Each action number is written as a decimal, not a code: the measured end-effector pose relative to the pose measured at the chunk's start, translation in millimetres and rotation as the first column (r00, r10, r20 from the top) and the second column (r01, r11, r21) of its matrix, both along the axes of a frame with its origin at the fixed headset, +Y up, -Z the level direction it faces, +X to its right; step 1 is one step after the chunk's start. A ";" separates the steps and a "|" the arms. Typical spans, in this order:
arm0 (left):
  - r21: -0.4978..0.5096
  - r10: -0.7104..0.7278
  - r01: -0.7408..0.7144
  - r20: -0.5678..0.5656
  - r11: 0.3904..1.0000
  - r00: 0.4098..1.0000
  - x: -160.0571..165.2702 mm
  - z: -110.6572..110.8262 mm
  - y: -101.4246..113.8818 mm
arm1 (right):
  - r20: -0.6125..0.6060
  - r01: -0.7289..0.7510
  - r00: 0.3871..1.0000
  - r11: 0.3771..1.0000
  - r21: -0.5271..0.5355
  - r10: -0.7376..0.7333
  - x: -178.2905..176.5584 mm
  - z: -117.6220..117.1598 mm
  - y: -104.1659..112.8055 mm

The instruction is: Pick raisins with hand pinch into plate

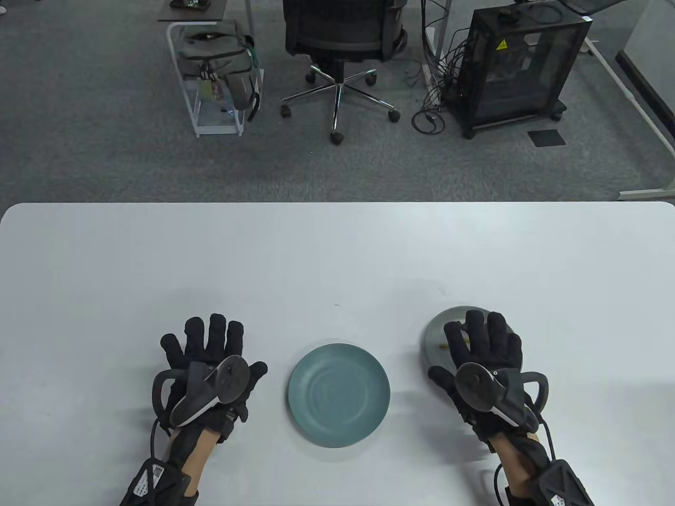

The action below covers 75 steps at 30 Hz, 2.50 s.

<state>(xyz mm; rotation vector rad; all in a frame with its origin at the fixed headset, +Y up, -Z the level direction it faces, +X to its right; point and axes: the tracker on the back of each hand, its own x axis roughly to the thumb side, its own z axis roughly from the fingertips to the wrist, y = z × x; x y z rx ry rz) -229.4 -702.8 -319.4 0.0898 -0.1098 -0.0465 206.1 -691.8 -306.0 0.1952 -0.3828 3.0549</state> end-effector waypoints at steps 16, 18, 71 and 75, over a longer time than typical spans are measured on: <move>-0.005 0.002 -0.002 0.037 1.000 0.999 7.7 2.2 -2.4 | 0.120 0.103 0.988 0.995 -0.003 -0.102 32.6 -6.8 -1.4; -0.008 0.007 -0.007 0.041 1.000 0.999 8.3 2.2 -3.0 | 0.154 0.118 0.981 0.993 0.000 -0.117 39.4 -8.1 -2.7; -0.088 0.056 -0.050 0.071 0.995 0.996 22.0 0.6 -12.6 | 0.718 0.448 0.645 0.891 -0.078 -0.262 116.8 -40.9 -45.1; -0.110 0.069 -0.062 0.060 0.992 0.996 20.0 -2.2 -15.8 | 0.720 0.449 0.641 0.891 -0.069 -0.267 115.4 -41.9 -44.7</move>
